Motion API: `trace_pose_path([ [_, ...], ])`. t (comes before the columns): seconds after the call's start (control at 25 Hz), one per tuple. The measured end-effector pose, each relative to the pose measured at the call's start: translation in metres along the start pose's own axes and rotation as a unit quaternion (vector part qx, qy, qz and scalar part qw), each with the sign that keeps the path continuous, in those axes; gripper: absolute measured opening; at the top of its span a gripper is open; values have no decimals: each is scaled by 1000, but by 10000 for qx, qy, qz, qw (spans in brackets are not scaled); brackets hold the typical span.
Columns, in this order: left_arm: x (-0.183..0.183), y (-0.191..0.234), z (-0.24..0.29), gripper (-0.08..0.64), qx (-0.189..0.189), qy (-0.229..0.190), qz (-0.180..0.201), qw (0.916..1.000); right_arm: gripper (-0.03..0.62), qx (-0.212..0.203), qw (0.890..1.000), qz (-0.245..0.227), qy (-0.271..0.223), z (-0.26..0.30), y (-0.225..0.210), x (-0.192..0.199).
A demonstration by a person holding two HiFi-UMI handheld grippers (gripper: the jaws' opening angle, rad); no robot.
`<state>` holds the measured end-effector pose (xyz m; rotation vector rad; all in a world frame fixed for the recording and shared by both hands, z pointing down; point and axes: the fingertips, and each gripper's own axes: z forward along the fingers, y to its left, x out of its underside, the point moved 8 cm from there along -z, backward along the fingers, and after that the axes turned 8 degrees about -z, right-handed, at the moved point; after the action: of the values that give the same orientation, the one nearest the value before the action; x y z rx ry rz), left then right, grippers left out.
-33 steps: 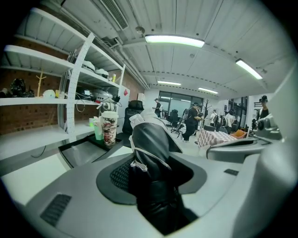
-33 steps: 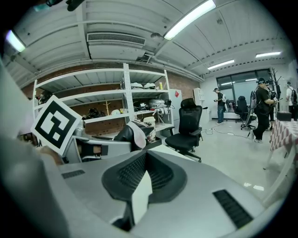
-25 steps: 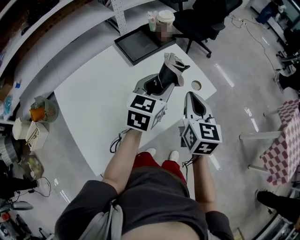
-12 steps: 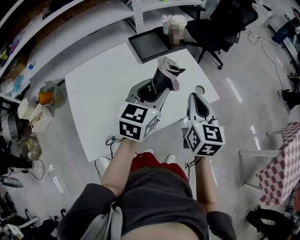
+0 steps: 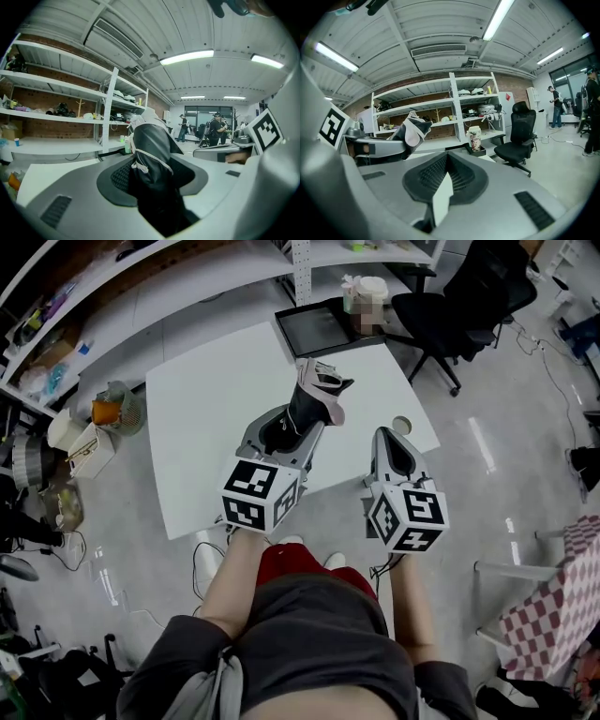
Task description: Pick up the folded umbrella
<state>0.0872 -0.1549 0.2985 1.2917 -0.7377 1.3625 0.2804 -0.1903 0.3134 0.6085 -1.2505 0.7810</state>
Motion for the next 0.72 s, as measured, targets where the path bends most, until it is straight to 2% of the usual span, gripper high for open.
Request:
trace_pose_path([
  [0.4, 12, -12, -35, 201, -571, -126, -166, 9981, 18, -535, 9984, -155, -84, -10, 5, 4],
  [0.72, 27, -18, -60, 201, -804, -175, -323, 9961, 17, -890, 9956, -264, -89, -15, 19, 8],
])
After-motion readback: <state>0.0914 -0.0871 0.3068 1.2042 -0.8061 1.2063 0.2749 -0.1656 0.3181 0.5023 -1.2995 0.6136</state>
